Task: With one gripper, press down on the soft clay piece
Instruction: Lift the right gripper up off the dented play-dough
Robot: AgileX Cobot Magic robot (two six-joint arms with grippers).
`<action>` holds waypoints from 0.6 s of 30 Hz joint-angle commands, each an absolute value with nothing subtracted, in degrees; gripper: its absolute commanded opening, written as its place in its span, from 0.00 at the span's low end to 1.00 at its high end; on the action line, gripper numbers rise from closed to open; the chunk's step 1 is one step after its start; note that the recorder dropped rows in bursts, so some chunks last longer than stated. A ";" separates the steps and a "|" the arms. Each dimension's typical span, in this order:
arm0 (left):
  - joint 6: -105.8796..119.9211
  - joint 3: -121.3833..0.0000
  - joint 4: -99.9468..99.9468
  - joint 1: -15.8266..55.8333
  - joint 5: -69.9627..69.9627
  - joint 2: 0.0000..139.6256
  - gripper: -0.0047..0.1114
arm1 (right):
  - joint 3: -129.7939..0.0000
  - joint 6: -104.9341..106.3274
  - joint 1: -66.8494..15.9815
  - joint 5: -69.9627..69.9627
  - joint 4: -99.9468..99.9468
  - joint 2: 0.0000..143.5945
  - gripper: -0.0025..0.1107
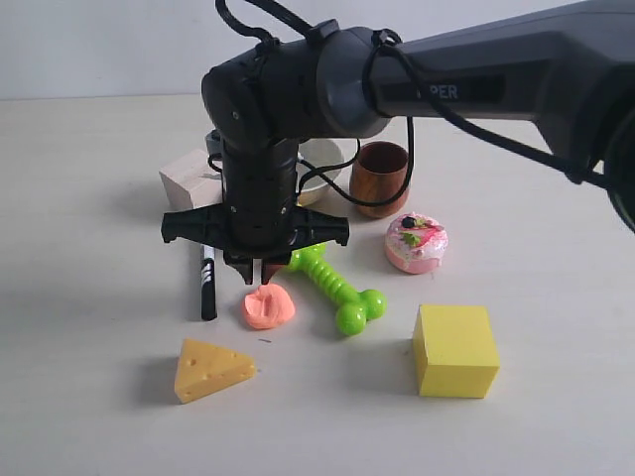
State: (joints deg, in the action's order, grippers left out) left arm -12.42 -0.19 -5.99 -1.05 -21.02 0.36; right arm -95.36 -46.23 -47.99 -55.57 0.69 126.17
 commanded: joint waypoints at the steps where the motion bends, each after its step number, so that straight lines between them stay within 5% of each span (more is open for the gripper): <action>1: -12.26 0.00 -5.81 -1.05 -20.80 0.00 0.07 | -95.19 -46.59 -47.95 -55.71 0.00 125.86 0.17; 7: -12.26 0.00 -5.81 -1.05 -20.80 0.00 0.07 | -95.19 -46.58 -47.95 -59.83 -1.22 124.25 0.15; 11: -12.26 0.00 -5.81 -1.05 -20.80 0.00 0.07 | -95.19 -45.89 -47.95 -59.98 -5.34 121.41 0.02; 18: -12.26 0.00 -5.81 -1.05 -20.80 0.00 0.07 | -95.19 -39.02 -47.95 -60.68 -12.03 115.12 0.02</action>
